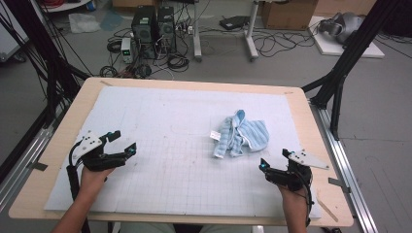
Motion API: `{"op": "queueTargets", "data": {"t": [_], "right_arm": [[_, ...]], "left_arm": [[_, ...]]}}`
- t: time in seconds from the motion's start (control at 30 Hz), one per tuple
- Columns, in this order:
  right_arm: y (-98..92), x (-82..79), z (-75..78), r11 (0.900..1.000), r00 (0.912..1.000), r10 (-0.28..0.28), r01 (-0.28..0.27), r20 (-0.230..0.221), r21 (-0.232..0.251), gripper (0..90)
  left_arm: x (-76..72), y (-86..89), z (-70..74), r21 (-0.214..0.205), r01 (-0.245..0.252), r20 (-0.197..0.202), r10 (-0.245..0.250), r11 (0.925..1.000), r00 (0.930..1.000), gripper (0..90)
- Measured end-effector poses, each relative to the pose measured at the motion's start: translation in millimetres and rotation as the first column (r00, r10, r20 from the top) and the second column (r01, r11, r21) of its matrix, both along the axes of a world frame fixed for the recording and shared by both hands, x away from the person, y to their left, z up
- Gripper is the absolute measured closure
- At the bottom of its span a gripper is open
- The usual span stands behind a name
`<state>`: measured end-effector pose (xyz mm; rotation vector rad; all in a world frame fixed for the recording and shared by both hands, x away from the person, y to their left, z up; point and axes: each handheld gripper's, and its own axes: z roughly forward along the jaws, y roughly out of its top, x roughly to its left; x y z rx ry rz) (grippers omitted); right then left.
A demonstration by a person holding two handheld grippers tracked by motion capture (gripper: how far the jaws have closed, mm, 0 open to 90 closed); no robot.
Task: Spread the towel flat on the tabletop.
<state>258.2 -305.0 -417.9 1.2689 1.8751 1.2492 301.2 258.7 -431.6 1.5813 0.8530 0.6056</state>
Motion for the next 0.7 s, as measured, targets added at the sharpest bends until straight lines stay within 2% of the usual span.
{"op": "queueTargets", "data": {"t": [0.37,0.5,0.6,0.7], "right_arm": [[-0.2,3.0,-3.0,0.9996,0.9996,0.027,-0.026,-0.005,0.013,9.2],[-0.7,4.7,-4.3,0.9997,0.9989,0.021,-0.021,-0.041,0.011,9.2],[0.9,4.6,-3.2,0.999,0.9987,0.042,-0.042,-0.029,0.016,9.2],[5.0,6.2,-1.8,0.9986,0.9982,0.052,-0.052,-0.028,0.01,9.2]], "left_arm": [[2.1,-2.1,-3.0,-0.014,-0.004,-0.012,0.003,0.9999,0.9999,18.2],[1.9,-2.7,-4.2,-0.008,0.007,-0.014,-0.007,0.9999,0.9999,18.3],[1.8,-3.2,-3.9,-0.015,0.011,-0.009,-0.011,0.9998,0.9999,18.5],[2.5,-3.7,-3.9,-0.003,0.025,-0.01,-0.025,0.9997,0.9996,18.5]]}}
